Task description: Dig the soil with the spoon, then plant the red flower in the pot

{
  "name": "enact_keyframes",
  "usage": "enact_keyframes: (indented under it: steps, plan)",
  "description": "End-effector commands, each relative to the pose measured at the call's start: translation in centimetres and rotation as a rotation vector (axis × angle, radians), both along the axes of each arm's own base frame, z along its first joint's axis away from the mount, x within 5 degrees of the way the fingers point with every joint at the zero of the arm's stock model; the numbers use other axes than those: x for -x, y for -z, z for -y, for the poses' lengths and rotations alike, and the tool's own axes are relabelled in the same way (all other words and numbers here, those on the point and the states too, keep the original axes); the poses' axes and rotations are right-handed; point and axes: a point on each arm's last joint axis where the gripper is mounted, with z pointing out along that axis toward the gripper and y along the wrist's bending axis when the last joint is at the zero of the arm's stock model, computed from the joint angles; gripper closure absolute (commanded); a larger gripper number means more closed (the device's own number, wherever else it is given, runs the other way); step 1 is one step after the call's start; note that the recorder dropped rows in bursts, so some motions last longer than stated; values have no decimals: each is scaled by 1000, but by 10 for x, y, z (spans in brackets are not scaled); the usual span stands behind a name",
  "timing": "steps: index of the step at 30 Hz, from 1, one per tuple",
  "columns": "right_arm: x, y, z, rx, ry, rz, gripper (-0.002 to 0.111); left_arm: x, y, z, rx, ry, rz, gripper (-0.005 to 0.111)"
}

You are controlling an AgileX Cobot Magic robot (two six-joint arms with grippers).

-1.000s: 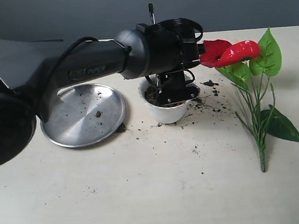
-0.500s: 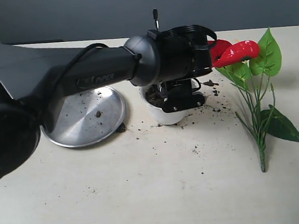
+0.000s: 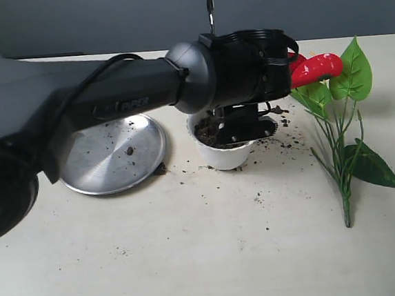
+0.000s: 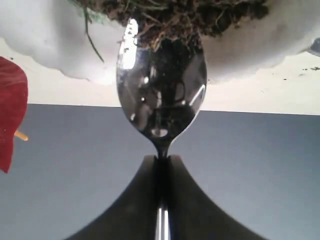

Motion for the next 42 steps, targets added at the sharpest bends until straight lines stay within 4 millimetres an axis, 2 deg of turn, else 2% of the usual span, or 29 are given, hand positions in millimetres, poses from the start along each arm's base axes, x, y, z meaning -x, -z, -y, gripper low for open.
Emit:
enact_keyframes:
  steps: [1,5,7,12,17,27,42]
  plan:
    - [0,-1,0,5,4,15,109,-11,-7,-8,41,22,31,106]
    - [0,-1,0,5,4,11,109,-20,-5,-15,38,21,43,106]
    - [0,-1,0,3,4,11,109,-24,3,-14,53,35,33,106]
    - [0,-1,0,3,4,11,109,-25,15,-11,60,42,10,106]
    - [0,-1,0,3,4,11,109,-23,17,-12,65,30,-15,106]
    - [0,-1,0,5,4,15,109,3,30,3,46,4,-116,106]
    - [0,0,0,5,4,10,109,5,-3,0,12,17,-7,106]
